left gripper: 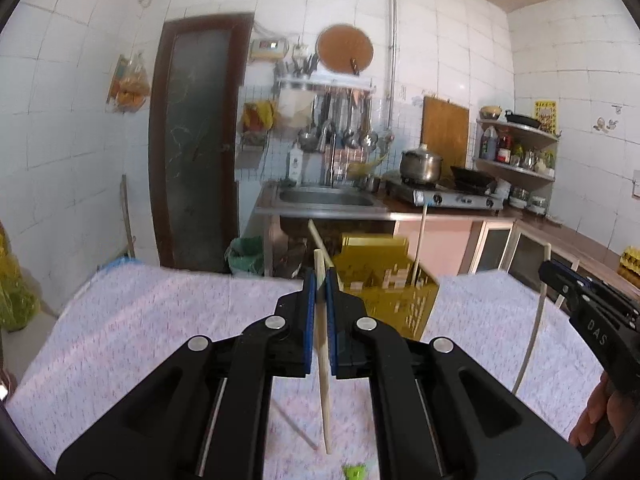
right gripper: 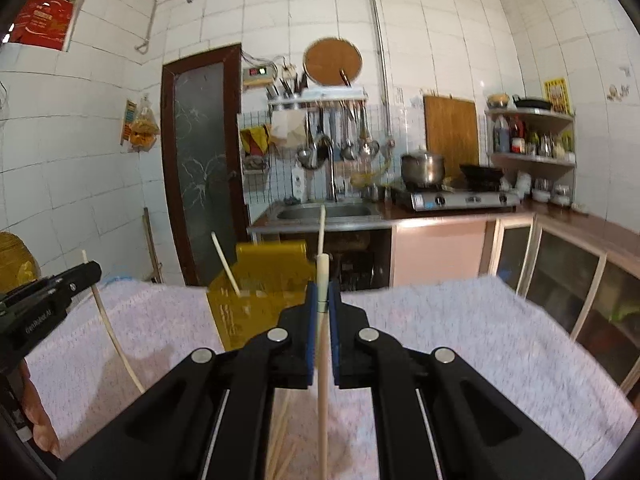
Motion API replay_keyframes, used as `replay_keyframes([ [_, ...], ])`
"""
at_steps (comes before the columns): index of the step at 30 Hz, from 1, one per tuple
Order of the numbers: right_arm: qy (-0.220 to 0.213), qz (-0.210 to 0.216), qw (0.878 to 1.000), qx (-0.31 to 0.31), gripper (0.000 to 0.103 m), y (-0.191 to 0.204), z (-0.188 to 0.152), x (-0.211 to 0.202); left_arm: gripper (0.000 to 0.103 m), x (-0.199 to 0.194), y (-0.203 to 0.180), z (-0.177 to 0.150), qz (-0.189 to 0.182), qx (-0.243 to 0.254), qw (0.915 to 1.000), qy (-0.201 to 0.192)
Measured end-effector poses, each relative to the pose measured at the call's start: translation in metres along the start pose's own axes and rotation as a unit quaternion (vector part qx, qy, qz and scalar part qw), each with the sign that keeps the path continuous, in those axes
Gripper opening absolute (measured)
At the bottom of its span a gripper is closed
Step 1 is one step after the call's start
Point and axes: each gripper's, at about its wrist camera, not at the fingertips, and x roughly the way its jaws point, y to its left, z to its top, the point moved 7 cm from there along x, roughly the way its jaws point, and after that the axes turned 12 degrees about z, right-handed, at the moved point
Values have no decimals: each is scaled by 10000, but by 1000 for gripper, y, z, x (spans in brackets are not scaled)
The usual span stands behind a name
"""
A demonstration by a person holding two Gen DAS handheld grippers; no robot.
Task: Organize utensils
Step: 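Carry both chopsticks up and drop them into the yellow holder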
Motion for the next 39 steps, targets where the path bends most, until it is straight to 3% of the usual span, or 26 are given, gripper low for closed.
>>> replay_keyframes([
  [10,-932,157,9949,-354,6,13,124,43,4,4,-27,130,-162,-133,9927,-1189],
  [14,-1187,203,9920,-390,6,17,146,71,4,33,-43,149,-206,-101,9911,-1309],
  [18,-1145,238,9927,-303,6,8,139,108,4,73,-56,137,-216,-13,9922,-1224],
  [27,-280,373,9989,24,6,-16,54,171,4,157,-57,61,-154,45,9994,-309],
  [35,246,304,9992,26,6,-27,25,177,5,170,-40,44,-54,-79,9999,103],
  [36,324,265,9991,61,7,-30,25,176,8,168,-37,47,-101,-103,9997,172],
  [37,396,246,9989,104,11,-32,26,175,23,165,-34,48,-98,-87,9997,214],
  [38,459,237,9985,160,21,-34,26,172,46,161,-31,51,-68,-85,9997,222],
  [39,495,232,9983,220,58,-36,28,169,58,156,-25,54,-15,-115,9998,177],
])
